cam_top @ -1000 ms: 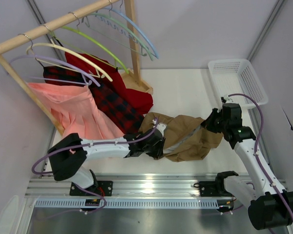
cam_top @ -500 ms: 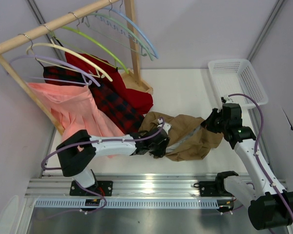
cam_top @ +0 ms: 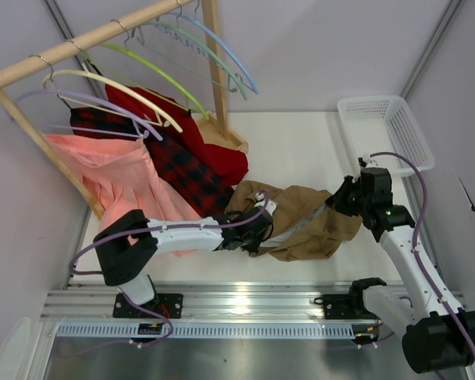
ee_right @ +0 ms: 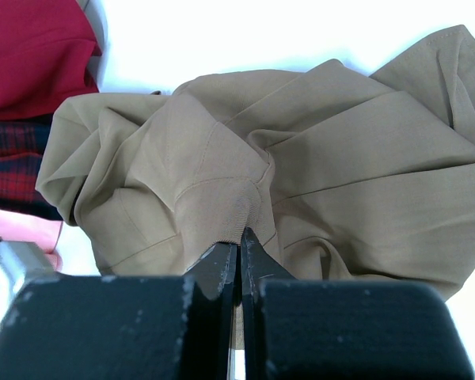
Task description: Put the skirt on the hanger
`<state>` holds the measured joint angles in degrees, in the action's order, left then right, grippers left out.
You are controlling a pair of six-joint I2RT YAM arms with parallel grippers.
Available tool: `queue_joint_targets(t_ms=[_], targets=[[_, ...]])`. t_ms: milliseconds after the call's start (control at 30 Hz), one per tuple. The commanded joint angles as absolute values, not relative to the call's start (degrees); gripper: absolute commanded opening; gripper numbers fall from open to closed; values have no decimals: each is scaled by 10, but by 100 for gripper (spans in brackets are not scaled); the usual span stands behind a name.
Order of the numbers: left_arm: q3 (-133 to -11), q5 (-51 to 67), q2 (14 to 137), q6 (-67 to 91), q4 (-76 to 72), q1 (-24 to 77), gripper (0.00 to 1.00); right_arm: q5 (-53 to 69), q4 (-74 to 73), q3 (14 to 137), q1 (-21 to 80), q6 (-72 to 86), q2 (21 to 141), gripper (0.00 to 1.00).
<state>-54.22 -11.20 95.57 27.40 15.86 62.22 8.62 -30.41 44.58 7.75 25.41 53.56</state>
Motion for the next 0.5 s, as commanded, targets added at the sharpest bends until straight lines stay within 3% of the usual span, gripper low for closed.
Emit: queue_joint_targets(t_ms=[0, 467], targets=[[-565, -125, 890, 267, 171, 621, 0, 80, -294, 446, 75, 251, 534, 0], [-519, -27, 735, 221, 117, 573, 0, 69, -304, 424, 75, 255, 526, 0]])
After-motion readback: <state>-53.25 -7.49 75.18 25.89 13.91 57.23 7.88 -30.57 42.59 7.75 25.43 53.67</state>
